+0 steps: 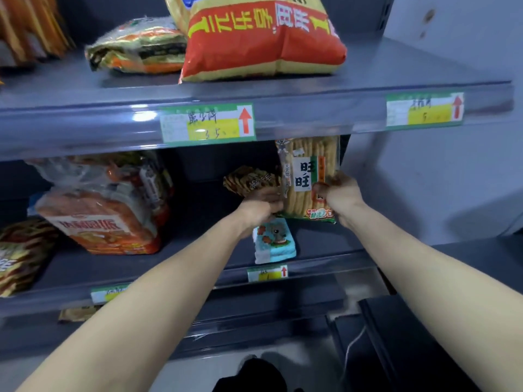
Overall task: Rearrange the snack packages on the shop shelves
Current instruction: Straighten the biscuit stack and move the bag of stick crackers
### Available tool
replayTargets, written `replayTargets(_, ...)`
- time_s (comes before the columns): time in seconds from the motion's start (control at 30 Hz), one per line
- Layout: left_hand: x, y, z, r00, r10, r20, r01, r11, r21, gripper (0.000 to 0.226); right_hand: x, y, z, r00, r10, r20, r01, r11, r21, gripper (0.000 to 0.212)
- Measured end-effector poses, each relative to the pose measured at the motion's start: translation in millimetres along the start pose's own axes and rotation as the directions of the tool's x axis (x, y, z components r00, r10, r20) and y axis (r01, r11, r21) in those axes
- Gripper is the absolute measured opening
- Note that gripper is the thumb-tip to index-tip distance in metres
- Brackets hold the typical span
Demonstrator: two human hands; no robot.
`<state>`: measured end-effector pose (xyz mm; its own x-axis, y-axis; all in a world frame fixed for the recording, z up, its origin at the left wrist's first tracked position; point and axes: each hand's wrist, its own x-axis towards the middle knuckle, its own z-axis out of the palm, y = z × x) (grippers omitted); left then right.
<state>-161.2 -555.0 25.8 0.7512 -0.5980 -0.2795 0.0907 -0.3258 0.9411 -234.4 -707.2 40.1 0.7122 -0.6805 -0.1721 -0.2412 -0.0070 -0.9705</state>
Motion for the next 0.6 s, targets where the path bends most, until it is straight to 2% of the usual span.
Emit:
replayTargets(0.1,27.0,4.8,-1.6,0.990,0.129,-0.064,-0.114,0.973,0.201,0.039,17.9,-2.5,2.4,0.996,-0.057,-0.063,0.053,0.996,-0.069,0.024)
replayTargets(0.2,58.1,11.7,-2.4,0.973,0.223,-0.065,-0.188,0.919,0.347,0.035,40.8,-4.4,3.9,0.983,-0.110,-0.149,0.092,0.988,-0.124,0.023)
replayTargets(0.27,77.5,12.9,-2.4,0.970,0.241,-0.042,-0.195,0.867,0.458,0.035,53.5,-5.2,6.5,0.977,-0.141,-0.161,0.119,0.983,-0.141,0.024)
replayTargets(0.37,104.1,5.8,-0.8,0.968,0.234,0.094,-0.242,0.754,0.610,0.035,71.0,-1.9,12.7,0.973,-0.168,-0.161,0.147,0.980,-0.135,0.024)
replayTargets(0.47,119.4,-5.7,-0.4,0.961,0.180,0.210,-0.276,0.671,0.688,0.036,84.1,6.5,19.0,0.970,-0.173,-0.170,0.148,0.978,-0.147,0.021)
replayTargets(0.6,126.4,-19.9,-13.8,0.960,0.185,0.211,-0.279,0.549,0.788,0.038,92.2,16.5,25.5,0.979,-0.150,-0.140,0.142,0.987,-0.070,0.026)
